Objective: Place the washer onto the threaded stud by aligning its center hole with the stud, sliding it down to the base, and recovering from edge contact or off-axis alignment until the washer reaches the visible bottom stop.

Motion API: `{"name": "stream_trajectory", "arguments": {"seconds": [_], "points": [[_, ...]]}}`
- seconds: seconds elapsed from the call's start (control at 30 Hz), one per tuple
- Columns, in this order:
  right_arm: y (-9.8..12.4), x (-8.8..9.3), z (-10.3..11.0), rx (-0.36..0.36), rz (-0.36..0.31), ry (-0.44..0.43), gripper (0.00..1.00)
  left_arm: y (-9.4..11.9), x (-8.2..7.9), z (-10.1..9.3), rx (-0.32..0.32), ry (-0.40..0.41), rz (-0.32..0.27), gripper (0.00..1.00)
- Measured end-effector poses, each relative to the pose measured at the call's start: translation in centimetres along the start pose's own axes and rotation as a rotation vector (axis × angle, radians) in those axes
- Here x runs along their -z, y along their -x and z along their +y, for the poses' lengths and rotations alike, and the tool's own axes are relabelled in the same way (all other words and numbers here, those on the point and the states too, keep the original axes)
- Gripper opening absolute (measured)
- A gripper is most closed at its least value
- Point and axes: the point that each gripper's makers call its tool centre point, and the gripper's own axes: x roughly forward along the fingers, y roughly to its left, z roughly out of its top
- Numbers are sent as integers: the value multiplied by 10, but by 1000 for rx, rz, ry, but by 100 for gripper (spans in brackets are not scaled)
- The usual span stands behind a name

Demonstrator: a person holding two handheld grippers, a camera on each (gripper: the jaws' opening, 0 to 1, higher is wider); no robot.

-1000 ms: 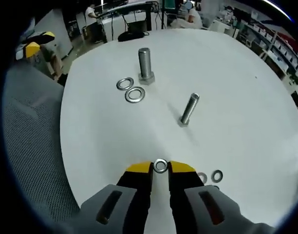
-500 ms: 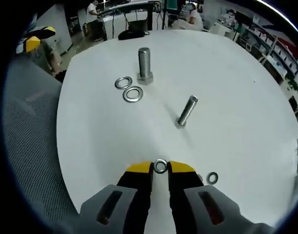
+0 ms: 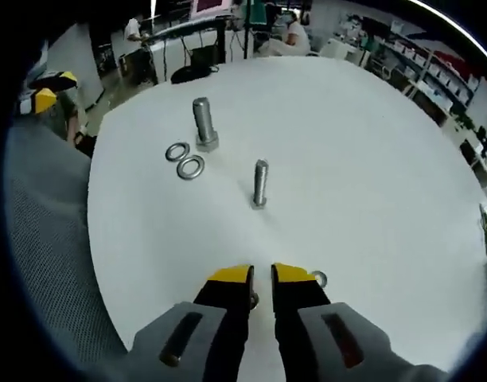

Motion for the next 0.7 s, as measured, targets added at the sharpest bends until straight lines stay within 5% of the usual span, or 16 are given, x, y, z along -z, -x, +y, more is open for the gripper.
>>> {"name": "stream_trajectory", "arguments": {"seconds": [0.33, 0.7], "points": [[1, 25, 19, -123, 121, 71, 17, -1, 2, 0, 1, -2, 13, 25], [-2, 38, 23, -123, 183, 128, 20, -1, 2, 0, -1, 2, 13, 25]]}}
